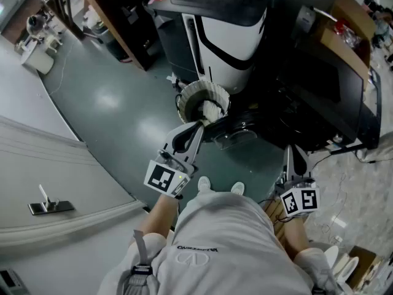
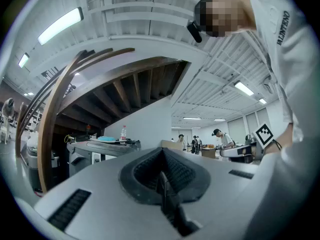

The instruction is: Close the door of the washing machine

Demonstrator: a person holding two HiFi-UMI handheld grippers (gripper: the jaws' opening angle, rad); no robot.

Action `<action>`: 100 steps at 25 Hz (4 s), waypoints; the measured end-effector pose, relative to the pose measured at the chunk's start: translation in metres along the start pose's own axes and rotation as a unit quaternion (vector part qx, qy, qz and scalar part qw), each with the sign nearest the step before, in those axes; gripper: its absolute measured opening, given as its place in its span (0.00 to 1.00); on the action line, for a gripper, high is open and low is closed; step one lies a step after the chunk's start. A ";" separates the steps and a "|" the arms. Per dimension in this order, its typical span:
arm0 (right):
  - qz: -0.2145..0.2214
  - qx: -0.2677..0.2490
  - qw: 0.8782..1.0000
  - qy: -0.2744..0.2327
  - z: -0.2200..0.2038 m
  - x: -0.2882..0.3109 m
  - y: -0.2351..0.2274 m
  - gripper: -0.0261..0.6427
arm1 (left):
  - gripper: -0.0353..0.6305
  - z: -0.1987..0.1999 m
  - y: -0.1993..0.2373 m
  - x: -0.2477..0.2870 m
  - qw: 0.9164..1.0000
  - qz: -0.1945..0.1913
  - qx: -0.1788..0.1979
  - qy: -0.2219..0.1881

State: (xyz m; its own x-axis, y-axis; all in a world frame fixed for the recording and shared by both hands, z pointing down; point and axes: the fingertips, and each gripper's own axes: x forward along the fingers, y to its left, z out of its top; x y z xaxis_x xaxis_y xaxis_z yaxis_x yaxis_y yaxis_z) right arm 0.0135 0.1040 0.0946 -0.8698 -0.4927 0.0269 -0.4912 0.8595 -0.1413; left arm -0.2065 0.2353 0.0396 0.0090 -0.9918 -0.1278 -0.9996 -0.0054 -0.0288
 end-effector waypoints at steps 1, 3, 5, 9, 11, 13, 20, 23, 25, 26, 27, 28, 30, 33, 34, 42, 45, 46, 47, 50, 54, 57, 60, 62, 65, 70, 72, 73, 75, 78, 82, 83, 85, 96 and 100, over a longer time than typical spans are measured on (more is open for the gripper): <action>0.002 0.001 1.000 0.000 0.000 -0.001 -0.002 0.05 | 0.05 0.000 -0.002 0.001 1.000 0.001 0.001 0.001; 0.005 0.002 1.000 0.001 0.000 -0.005 -0.005 0.05 | 0.05 0.000 -0.007 0.002 1.000 0.005 0.001 0.003; 0.008 0.003 1.000 0.004 0.000 -0.008 -0.010 0.05 | 0.05 0.000 -0.012 0.002 1.000 0.010 0.002 0.004; 0.029 0.008 0.999 0.011 -0.005 -0.011 -0.015 0.05 | 0.05 -0.004 -0.021 0.004 1.000 0.025 0.005 0.011; 0.044 0.014 0.999 0.017 -0.008 -0.011 -0.015 0.06 | 0.05 -0.008 -0.023 0.004 0.999 0.030 0.010 0.018; 0.059 0.020 0.998 0.023 -0.012 -0.009 -0.014 0.06 | 0.05 -0.014 -0.023 0.002 0.999 0.035 0.020 0.027; 0.124 -0.015 0.990 0.061 -0.021 0.022 0.018 0.06 | 0.05 -0.058 0.003 -0.020 0.996 0.036 -0.002 0.076; 0.169 -0.066 0.981 0.074 -0.027 0.051 0.047 0.06 | 0.05 -0.082 0.020 -0.023 0.995 0.027 -0.003 0.099; 0.187 -0.072 0.976 0.084 -0.035 0.071 0.069 0.06 | 0.05 -0.094 0.035 -0.023 0.994 0.019 -0.007 0.104; 0.192 -0.074 0.974 0.090 -0.041 0.080 0.080 0.06 | 0.05 -0.099 0.043 -0.024 0.994 0.016 -0.011 0.105; 0.196 -0.076 0.973 0.097 -0.047 0.087 0.091 0.06 | 0.05 -0.105 0.051 -0.026 0.994 0.013 -0.018 0.105; 0.197 -0.079 0.972 0.104 -0.053 0.094 0.101 0.06 | 0.05 -0.112 0.058 -0.027 0.994 0.009 -0.026 0.106; 0.197 -0.084 0.970 0.116 -0.066 0.109 0.118 0.06 | 0.05 -0.125 0.072 -0.028 0.993 -0.002 -0.036 0.111; 0.191 -0.092 0.968 0.134 -0.087 0.134 0.137 0.06 | 0.06 -0.144 0.094 -0.025 0.992 -0.024 -0.048 0.118; 0.187 -0.094 0.968 0.140 -0.095 0.142 0.141 0.06 | 0.08 -0.151 0.101 -0.024 0.991 -0.032 -0.054 0.120; 0.160 -0.102 0.967 0.171 -0.150 0.192 0.161 0.06 | 0.13 -0.212 0.136 -0.015 0.982 -0.099 -0.058 0.149; 0.152 -0.101 0.966 0.185 -0.171 0.201 0.158 0.06 | 0.15 -0.234 0.141 -0.010 0.978 -0.112 -0.064 0.162; 0.152 -0.101 0.965 0.190 -0.179 0.204 0.157 0.06 | 0.16 -0.243 0.141 -0.008 0.977 -0.116 -0.064 0.170; 0.153 -0.102 0.963 0.195 -0.187 0.207 0.157 0.06 | 0.17 -0.253 0.141 -0.005 0.975 -0.120 -0.061 0.178; 0.160 -0.105 0.959 0.207 -0.211 0.215 0.154 0.06 | 0.19 -0.283 0.136 0.001 0.970 -0.131 -0.053 0.199; 0.156 -0.086 0.962 0.208 -0.243 0.223 0.148 0.06 | 0.22 -0.327 0.126 0.006 0.962 -0.150 -0.054 0.220; 0.156 -0.077 0.960 0.219 -0.269 0.224 0.144 0.06 | 0.28 -0.360 0.122 0.008 0.956 -0.167 -0.055 0.234; 0.156 -0.077 0.958 0.227 -0.292 0.225 0.137 0.06 | 0.30 -0.387 0.118 0.014 0.950 -0.187 -0.043 0.244; 0.153 -0.073 0.958 0.233 -0.306 0.225 0.132 0.06 | 0.30 -0.403 0.115 0.016 0.946 -0.201 -0.036 0.251; 0.146 -0.064 0.957 0.241 -0.322 0.221 0.124 0.06 | 0.30 -0.429 0.106 0.016 0.938 -0.224 -0.033 0.263; 0.136 -0.054 0.957 0.251 -0.348 0.221 0.109 0.06 | 0.30 -0.474 0.100 0.019 0.923 -0.254 -0.034 0.286; 0.133 -0.052 0.957 0.251 -0.357 0.222 0.107 0.06 | 0.30 -0.489 0.098 0.019 0.916 -0.268 -0.027 0.296; 0.131 -0.050 0.958 0.252 -0.361 0.222 0.106 0.06 | 0.30 -0.496 0.096 0.018 0.913 -0.274 -0.025 0.301; 0.131 -0.046 0.956 0.257 -0.370 0.219 0.105 0.06 | 0.30 -0.510 0.092 0.015 0.906 -0.284 -0.024 0.311; 0.136 -0.053 0.952 0.269 -0.385 0.213 0.105 0.06 | 0.30 -0.525 0.087 0.013 0.899 -0.300 -0.018 0.320; 0.127 -0.043 0.954 0.268 -0.396 0.211 0.102 0.06 | 0.29 -0.536 0.081 0.016 0.890 -0.322 -0.009 0.322; 0.128 -0.043 0.954 0.268 -0.398 0.210 0.102 0.06 | 0.29 -0.538 0.079 0.017 0.889 -0.326 -0.007 0.321; 0.119 -0.034 0.956 0.266 -0.401 0.211 0.101 0.06 | 0.29 -0.540 0.077 0.020 0.887 -0.334 -0.003 0.320; 0.108 -0.023 0.955 0.275 -0.414 0.203 0.092 0.06 | 0.20 -0.547 0.074 0.028 0.869 -0.377 0.002 0.320; 0.094 -0.015 0.958 0.270 -0.412 0.203 0.090 0.06 | 0.18 -0.546 0.075 0.028 0.877 -0.359 0.015 0.319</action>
State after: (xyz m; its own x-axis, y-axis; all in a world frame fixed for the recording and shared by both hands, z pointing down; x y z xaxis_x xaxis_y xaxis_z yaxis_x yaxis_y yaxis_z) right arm -0.2267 0.1372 0.4948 -0.8367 -0.1931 0.5125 -0.3167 0.9340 -0.1651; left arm -0.2966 0.1371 0.5749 0.6096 -0.6039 0.5136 -0.7410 -0.6643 0.0985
